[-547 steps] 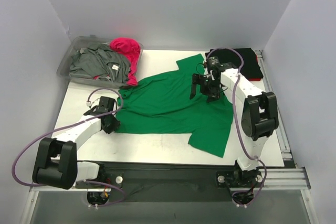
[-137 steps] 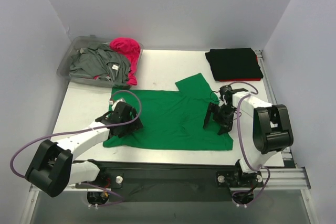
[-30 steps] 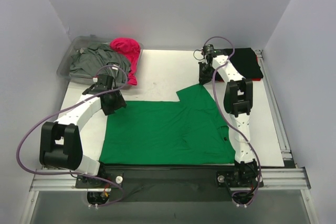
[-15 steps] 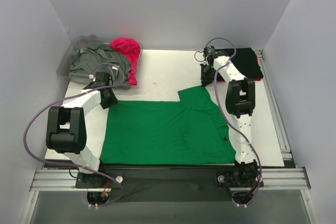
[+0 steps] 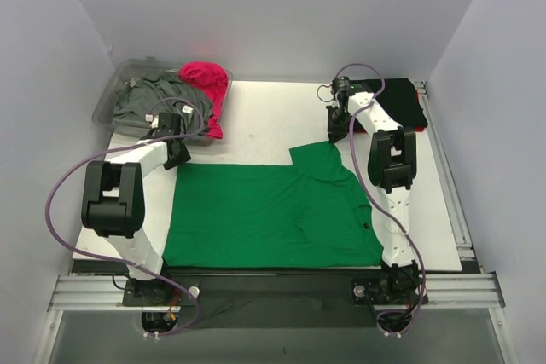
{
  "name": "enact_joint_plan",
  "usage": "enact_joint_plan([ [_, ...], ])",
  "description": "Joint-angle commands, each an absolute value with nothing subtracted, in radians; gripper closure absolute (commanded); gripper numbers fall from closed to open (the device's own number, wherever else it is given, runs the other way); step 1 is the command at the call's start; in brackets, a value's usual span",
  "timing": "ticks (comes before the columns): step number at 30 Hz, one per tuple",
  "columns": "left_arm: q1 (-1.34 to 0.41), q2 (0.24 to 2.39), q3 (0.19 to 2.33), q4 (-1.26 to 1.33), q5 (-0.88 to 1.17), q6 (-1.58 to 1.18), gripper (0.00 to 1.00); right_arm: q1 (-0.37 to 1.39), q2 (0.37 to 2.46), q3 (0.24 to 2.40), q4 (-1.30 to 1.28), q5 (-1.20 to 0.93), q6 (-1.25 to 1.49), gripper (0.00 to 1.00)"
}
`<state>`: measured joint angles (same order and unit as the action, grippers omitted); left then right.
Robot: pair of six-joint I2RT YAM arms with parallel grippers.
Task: Fold and stack the t-shirts
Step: Grap the side of the flattened tshirt furthest away from the robot with both arms
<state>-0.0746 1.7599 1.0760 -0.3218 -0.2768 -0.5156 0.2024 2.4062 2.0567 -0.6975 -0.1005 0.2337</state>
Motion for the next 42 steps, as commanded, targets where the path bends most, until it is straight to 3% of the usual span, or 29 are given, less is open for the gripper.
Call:
enact_joint_plan([
  [1, -0.071, 1.793, 1.114, -0.268, -0.285, -0.500, 0.52, 0.198, 2.349, 2.036, -0.753, -0.080, 0.232, 1.00],
  [6, -0.071, 1.825, 1.123, -0.265, -0.262, -0.503, 0.53, 0.195, 2.342, 2.034, -0.753, -0.080, 0.233, 1.00],
  [10, -0.071, 1.835, 1.127, -0.271, -0.261, -0.502, 0.60, 0.195, 2.338, 2.036, -0.753, -0.078, 0.236, 1.00],
  [14, -0.071, 1.835, 1.132, -0.276, -0.259, -0.499, 0.77, 0.193, 2.327, 2.040, -0.753, -0.071, 0.247, 1.00],
  [18, -0.071, 1.829, 1.140, -0.273, -0.241, -0.485, 1.00, 0.178, 2.296, 2.051, -0.753, -0.063, 0.278, 1.00],
  [35, -0.071, 1.743, 1.212, -0.224, -0.095, -0.405, 1.00, 0.104, 2.301, 2.283, -0.761, -0.192, 0.341, 1.00],
  [42, -0.071, 1.655, 1.151, -0.216, -0.041, -0.403, 1.00, 0.107, 2.168, 2.110, -0.759, -0.209, 0.341, 1.00],
])
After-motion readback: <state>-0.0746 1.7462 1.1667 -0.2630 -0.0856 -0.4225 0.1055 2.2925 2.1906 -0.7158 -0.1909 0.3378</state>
